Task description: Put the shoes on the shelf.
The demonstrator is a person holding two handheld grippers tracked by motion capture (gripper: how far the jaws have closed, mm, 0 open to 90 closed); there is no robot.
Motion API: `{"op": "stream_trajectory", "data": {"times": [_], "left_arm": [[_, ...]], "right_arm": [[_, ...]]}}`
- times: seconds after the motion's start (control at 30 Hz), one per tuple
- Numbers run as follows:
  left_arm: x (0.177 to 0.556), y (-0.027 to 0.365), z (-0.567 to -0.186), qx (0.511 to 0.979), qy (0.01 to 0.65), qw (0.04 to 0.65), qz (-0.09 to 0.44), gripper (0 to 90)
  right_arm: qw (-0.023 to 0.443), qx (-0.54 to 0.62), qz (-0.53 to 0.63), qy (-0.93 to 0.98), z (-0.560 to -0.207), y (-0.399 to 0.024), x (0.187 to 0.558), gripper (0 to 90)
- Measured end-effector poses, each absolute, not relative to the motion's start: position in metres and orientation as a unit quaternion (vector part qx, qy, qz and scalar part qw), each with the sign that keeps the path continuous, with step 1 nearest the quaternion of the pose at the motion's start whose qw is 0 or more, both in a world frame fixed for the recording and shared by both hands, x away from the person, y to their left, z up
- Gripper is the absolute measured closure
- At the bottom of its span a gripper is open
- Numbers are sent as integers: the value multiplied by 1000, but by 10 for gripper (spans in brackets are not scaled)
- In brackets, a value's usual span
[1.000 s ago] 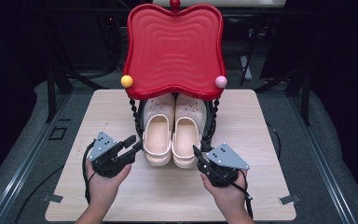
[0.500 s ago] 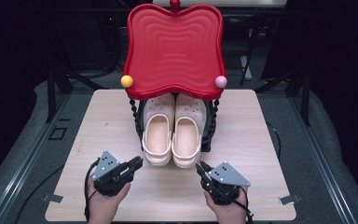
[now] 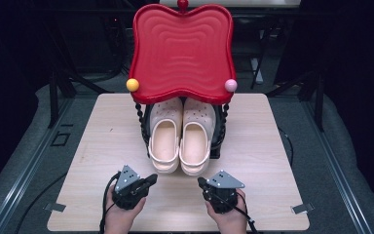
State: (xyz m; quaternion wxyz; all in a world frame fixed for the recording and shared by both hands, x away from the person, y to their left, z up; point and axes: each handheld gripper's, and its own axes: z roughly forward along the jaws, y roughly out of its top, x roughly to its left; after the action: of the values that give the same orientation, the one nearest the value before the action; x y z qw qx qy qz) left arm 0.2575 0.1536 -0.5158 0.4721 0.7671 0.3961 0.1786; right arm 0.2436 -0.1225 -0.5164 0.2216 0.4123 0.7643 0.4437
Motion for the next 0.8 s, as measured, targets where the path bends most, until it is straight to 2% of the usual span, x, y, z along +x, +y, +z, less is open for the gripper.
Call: {"op": "stream_trajectory", "data": {"times": [0.53, 0.8], "left_arm": [[264, 147, -517, 769, 397, 469, 178, 894], [265, 148, -517, 766, 402, 468, 179, 895]], "right_arm": [[211, 418, 437, 768, -517, -120, 251, 899], [226, 415, 442, 762, -514, -121, 250, 900]]}}
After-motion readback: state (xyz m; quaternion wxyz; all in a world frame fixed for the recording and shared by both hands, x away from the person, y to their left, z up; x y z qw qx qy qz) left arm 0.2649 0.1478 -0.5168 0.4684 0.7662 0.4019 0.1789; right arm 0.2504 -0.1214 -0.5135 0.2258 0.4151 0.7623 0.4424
